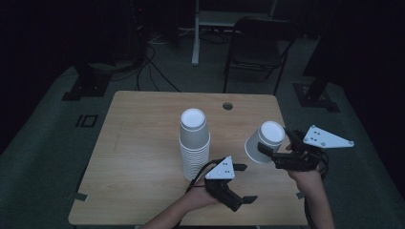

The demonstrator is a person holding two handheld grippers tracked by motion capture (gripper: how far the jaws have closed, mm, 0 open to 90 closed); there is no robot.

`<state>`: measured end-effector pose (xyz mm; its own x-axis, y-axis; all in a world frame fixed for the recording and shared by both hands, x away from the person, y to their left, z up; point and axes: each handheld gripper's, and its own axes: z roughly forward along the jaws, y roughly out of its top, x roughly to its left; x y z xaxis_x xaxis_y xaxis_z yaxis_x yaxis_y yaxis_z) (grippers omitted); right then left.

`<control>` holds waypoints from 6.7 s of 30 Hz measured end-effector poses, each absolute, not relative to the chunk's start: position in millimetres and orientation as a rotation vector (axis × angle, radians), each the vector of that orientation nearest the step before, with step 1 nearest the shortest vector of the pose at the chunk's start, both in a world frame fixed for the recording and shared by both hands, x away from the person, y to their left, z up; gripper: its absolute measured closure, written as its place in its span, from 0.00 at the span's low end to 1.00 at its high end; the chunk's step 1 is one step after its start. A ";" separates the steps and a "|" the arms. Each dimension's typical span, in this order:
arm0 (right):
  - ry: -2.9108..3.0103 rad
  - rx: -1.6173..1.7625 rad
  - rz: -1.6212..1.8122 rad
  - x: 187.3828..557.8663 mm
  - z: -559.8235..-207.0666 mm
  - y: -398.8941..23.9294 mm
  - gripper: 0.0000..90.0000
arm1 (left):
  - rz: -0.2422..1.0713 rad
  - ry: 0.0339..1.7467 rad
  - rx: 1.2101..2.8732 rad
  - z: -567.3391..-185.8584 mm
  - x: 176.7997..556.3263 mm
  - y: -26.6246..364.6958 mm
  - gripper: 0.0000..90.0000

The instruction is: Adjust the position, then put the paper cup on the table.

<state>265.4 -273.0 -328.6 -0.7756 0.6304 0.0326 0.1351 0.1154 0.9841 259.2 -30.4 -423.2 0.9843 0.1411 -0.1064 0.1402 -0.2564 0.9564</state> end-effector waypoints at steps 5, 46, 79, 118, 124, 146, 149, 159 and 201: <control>1.998 0.744 1.701 262.0 -330.4 -276.8 0.22 | -0.009 0.259 1.748 -414.8 271.9 -40.9 0.05; 2.111 0.740 1.844 259.4 -340.0 -297.1 0.15 | -0.116 0.191 1.574 -397.4 277.5 -15.3 0.96; 2.237 0.831 1.698 260.5 -378.0 -301.9 0.32 | -0.094 0.319 1.697 -392.6 285.7 -16.3 0.96; 2.356 0.873 1.607 271.2 -422.7 -264.8 0.21 | -0.054 0.266 1.721 -379.7 275.1 -25.9 0.59; 2.289 0.930 1.623 274.7 -421.9 -277.1 0.21 | 0.014 0.308 1.698 -379.6 269.2 -19.7 0.33; 2.204 0.976 1.598 278.1 -420.5 -284.4 0.21 | 0.130 0.287 1.738 -375.7 253.7 6.6 0.18; 2.173 0.989 1.597 279.4 -421.4 -286.5 0.21 | 0.143 0.289 1.742 -375.6 250.7 12.6 0.18; 2.127 1.016 1.577 285.1 -428.2 -288.7 0.21 | 0.174 0.326 1.752 -380.0 238.8 41.5 0.18; 1.990 1.117 1.542 320.1 -454.9 -287.4 0.21 | 0.303 0.669 1.836 -471.0 225.6 184.5 0.18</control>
